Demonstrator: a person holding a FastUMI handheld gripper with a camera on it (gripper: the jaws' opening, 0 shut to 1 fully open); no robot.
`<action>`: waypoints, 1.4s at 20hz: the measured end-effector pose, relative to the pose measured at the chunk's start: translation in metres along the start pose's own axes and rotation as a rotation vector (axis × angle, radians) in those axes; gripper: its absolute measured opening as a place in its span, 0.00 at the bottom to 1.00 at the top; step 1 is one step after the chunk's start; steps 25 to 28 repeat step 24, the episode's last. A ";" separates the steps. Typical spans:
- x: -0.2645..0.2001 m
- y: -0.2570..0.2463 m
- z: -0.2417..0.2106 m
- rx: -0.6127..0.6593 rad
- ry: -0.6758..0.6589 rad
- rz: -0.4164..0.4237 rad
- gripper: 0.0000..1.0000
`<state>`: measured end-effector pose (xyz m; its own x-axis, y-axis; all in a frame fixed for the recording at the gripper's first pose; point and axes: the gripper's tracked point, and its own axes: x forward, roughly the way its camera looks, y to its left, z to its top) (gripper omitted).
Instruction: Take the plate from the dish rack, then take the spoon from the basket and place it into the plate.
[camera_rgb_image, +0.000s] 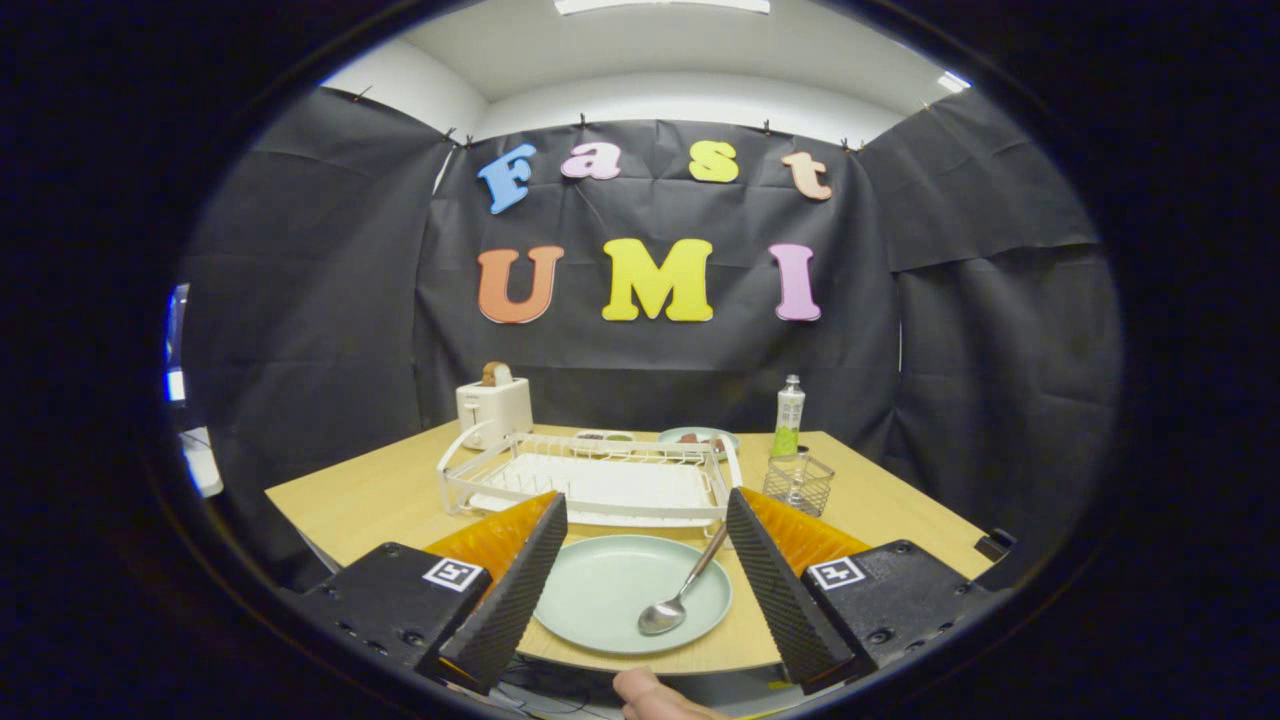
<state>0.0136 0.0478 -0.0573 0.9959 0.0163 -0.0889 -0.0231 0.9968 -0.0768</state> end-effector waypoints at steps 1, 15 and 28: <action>0.001 -0.002 -0.001 0.004 0.003 -0.006 1.00; 0.007 -0.017 -0.006 0.072 0.015 -0.019 1.00; 0.005 -0.027 -0.009 0.062 0.014 -0.041 1.00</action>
